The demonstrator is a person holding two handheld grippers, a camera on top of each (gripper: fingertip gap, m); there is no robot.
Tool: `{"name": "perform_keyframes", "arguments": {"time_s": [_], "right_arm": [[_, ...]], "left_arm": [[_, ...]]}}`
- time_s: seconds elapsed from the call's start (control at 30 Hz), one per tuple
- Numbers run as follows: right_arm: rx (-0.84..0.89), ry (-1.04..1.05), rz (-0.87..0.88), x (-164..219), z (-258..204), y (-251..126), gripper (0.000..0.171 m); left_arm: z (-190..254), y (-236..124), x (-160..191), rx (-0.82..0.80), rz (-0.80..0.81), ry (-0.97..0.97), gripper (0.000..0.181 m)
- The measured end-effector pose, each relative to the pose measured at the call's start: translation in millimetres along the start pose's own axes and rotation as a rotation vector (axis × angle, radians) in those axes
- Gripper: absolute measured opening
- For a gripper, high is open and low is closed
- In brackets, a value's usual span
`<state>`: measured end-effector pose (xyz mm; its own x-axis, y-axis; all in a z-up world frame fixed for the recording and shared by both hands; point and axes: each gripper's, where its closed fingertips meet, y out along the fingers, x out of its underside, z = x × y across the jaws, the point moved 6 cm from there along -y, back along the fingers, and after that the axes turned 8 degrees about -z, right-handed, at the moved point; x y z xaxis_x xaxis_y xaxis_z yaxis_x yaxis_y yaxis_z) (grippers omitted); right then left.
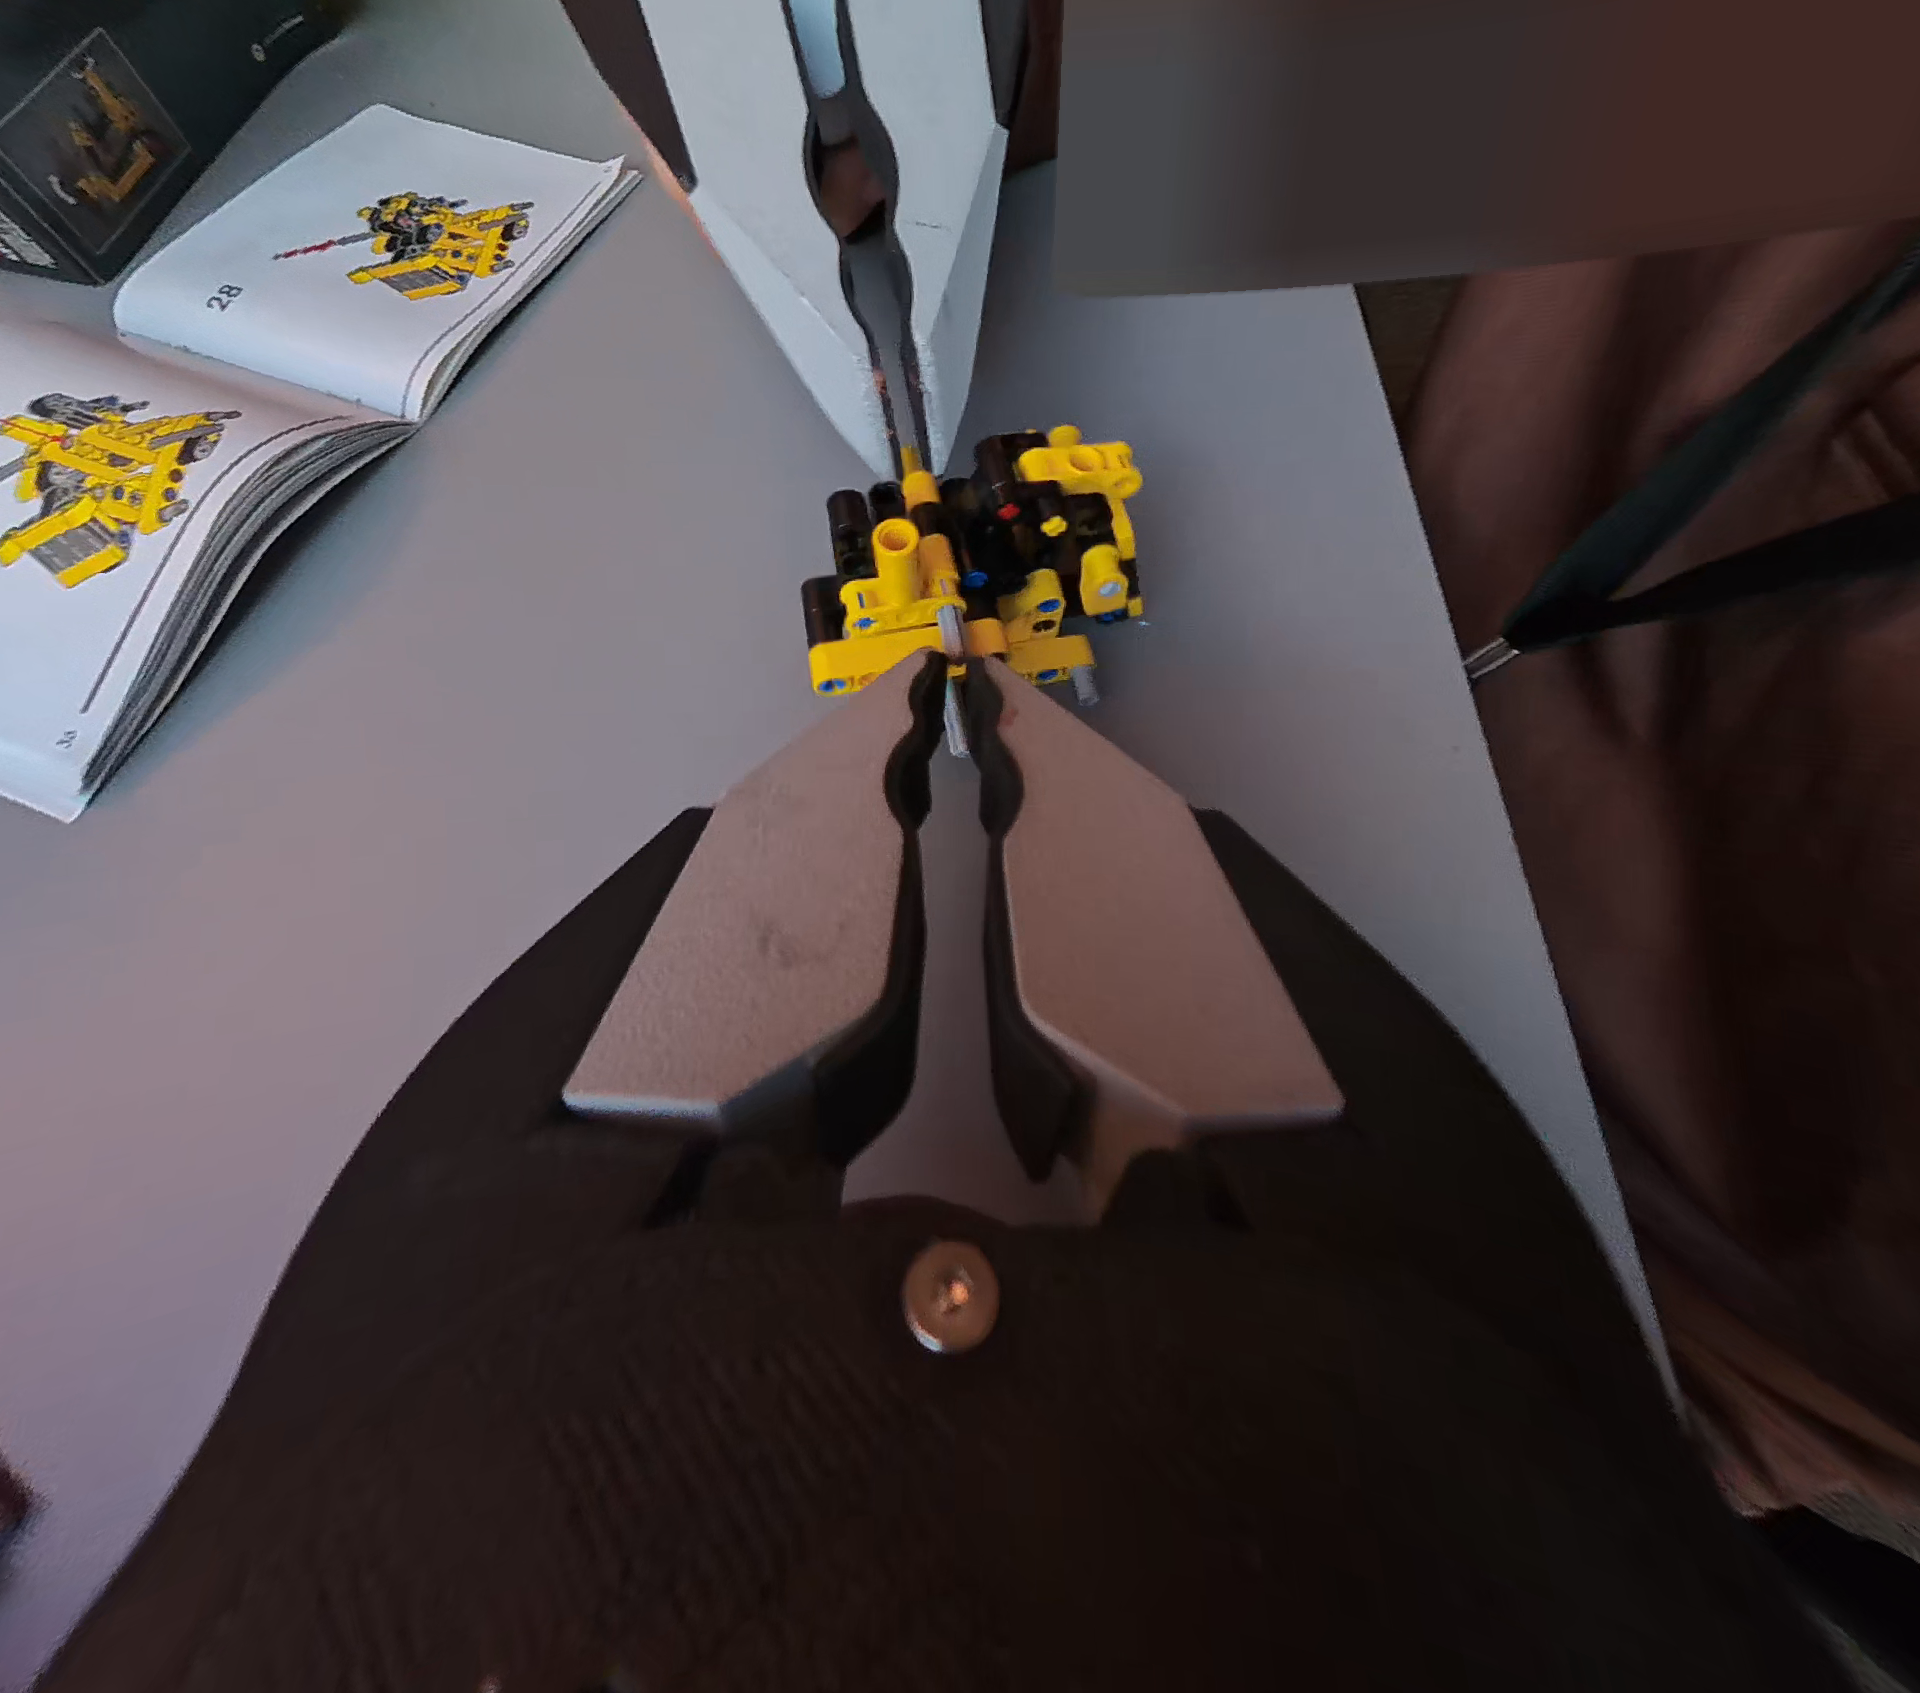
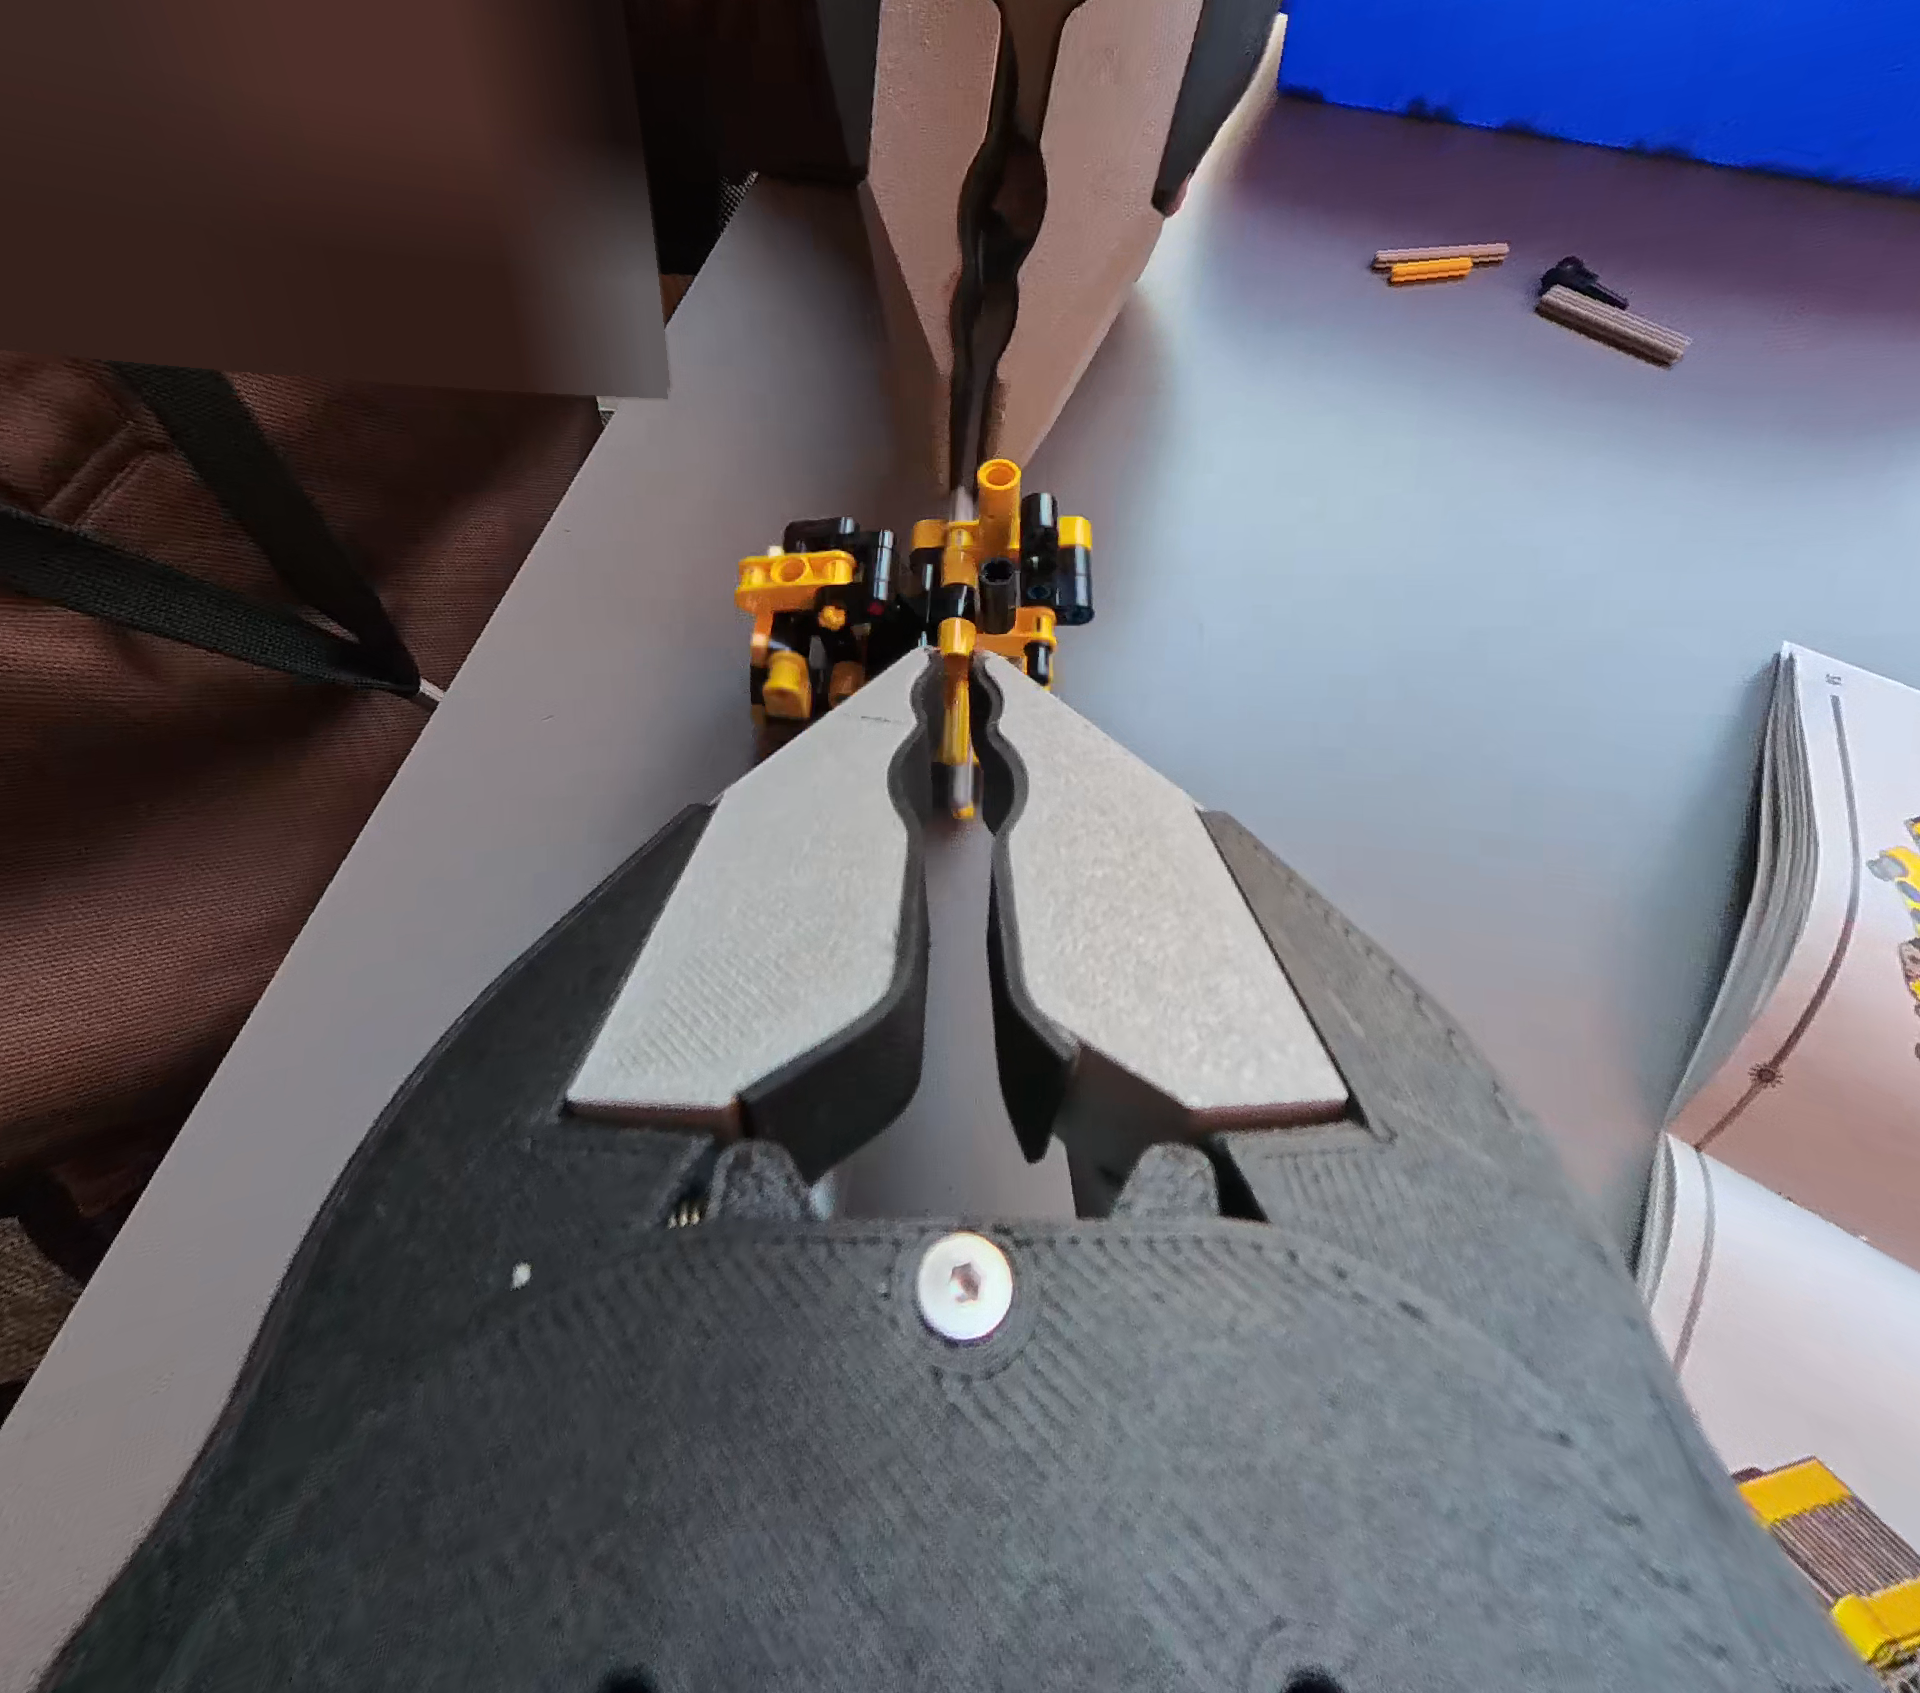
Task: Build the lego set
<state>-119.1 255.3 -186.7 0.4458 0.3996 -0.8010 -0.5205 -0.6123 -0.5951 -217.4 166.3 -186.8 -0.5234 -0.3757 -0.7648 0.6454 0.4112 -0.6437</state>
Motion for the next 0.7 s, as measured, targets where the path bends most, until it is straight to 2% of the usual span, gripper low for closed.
{"name": "perform_keyframes", "arguments": {"time_s": [0.03,0.17,0.27,0.7], "right_arm": [[0.001,0.003,-0.005,0.2,0.4,0.7,0.002],[-0.003,0.014,-0.011,0.3,0.2,1.5,0.002],[-0.002,0.013,-0.015,1.3,-1.0,0.7,0.005],[-0.028,0.017,-0.013,-0.3,-4.7,2.3,0.002]], "left_arm": [[-1.1,-0.4,0.3,-0.008,0.000,-0.001,0.001],[-0.7,0.0,0.4,-0.002,0.003,0.004,0.001],[1.3,1.1,1.3,0.019,-0.009,0.010,0.008],[1.0,2.2,0.4,0.016,-0.009,0.012,0.000]]}}
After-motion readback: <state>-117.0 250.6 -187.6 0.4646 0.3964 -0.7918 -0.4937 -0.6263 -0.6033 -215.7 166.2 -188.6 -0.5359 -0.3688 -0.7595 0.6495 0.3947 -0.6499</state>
